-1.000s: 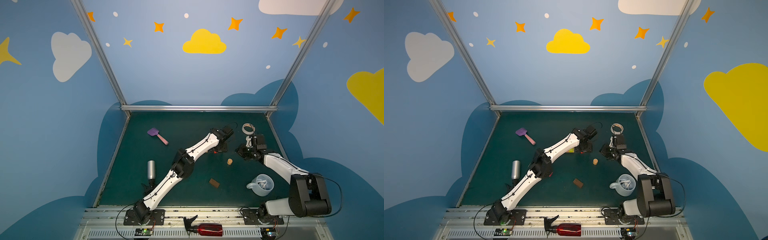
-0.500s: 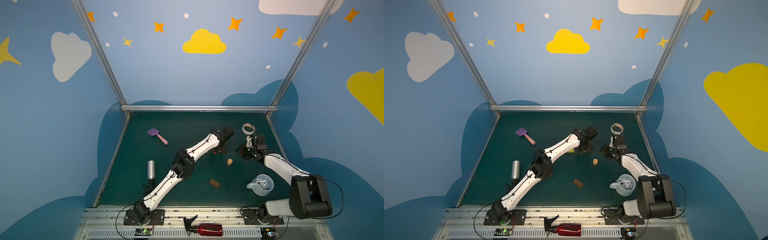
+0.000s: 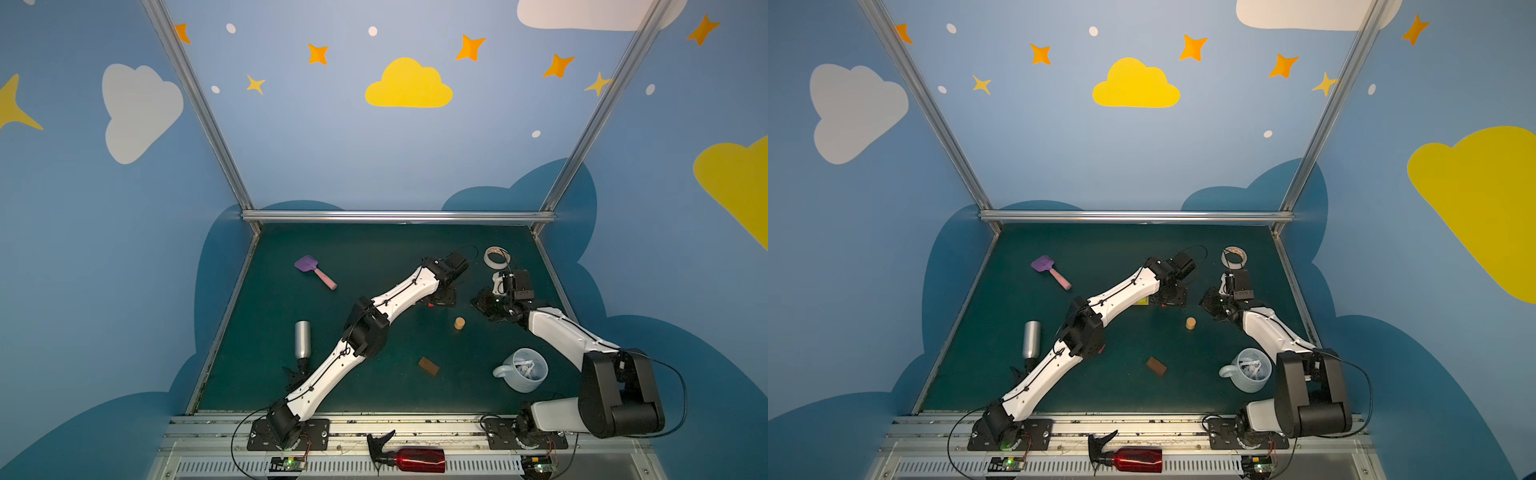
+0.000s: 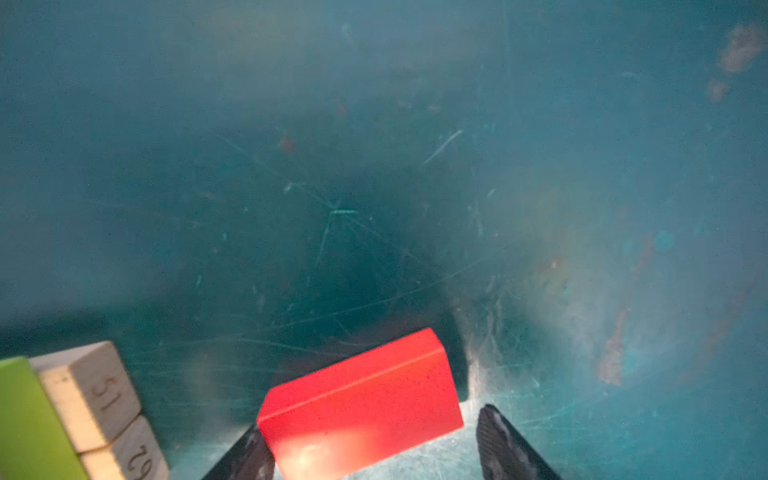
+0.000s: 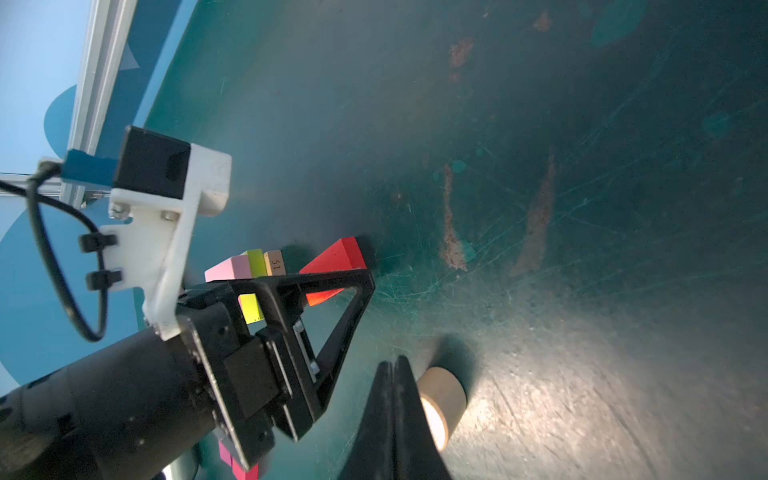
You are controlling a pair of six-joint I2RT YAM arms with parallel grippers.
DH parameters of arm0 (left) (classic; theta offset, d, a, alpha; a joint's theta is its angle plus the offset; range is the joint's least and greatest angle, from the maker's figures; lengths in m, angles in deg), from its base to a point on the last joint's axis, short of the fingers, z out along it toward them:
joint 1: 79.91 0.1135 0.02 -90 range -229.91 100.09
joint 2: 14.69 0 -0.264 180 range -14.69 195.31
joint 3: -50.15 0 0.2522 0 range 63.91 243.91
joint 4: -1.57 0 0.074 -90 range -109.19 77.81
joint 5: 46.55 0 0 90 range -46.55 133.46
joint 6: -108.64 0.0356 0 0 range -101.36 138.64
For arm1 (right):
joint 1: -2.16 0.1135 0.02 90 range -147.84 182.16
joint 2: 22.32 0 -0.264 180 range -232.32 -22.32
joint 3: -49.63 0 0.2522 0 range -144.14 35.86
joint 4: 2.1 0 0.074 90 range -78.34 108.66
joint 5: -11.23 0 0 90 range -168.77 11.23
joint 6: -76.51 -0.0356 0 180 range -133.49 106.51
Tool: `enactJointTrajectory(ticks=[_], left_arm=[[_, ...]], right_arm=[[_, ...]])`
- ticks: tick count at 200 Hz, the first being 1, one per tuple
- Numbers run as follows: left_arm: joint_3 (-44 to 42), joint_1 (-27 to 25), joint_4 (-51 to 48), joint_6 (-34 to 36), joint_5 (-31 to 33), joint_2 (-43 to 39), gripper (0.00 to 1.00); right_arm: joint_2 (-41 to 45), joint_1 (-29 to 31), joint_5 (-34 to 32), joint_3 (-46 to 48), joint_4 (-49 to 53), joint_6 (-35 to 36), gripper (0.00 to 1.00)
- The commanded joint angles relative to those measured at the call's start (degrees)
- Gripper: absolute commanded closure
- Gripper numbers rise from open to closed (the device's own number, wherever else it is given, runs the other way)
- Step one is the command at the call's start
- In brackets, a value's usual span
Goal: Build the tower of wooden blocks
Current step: 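Hold the red block in the left gripper beside the right gripper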
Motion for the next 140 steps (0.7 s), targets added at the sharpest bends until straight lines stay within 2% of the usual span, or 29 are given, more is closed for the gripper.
enactJointTrajectory(ticks=[1,44,93,140], left_arm=[[-2.44,0.20,4.33,-0.74,-2.50,4.79,0.25],[-0.79,0.24,3.34,-4.61,1.47,6.85,0.29],[0.01,0.24,3.64,-9.50,1.00,8.06,0.30],[0.08,0.13,2.42,-9.51,2.29,8.42,0.30]], right_arm=[[0.98,-0.34,-0.52,0.42,1.11,0.77,1.00],[1.41,-0.59,-0.72,0.64,1.42,0.94,1.00],[1.71,-0.76,-1.00,0.95,1.62,1.02,1.00],[2.29,-0.86,-1.52,1.12,2.11,1.17,1.00]])
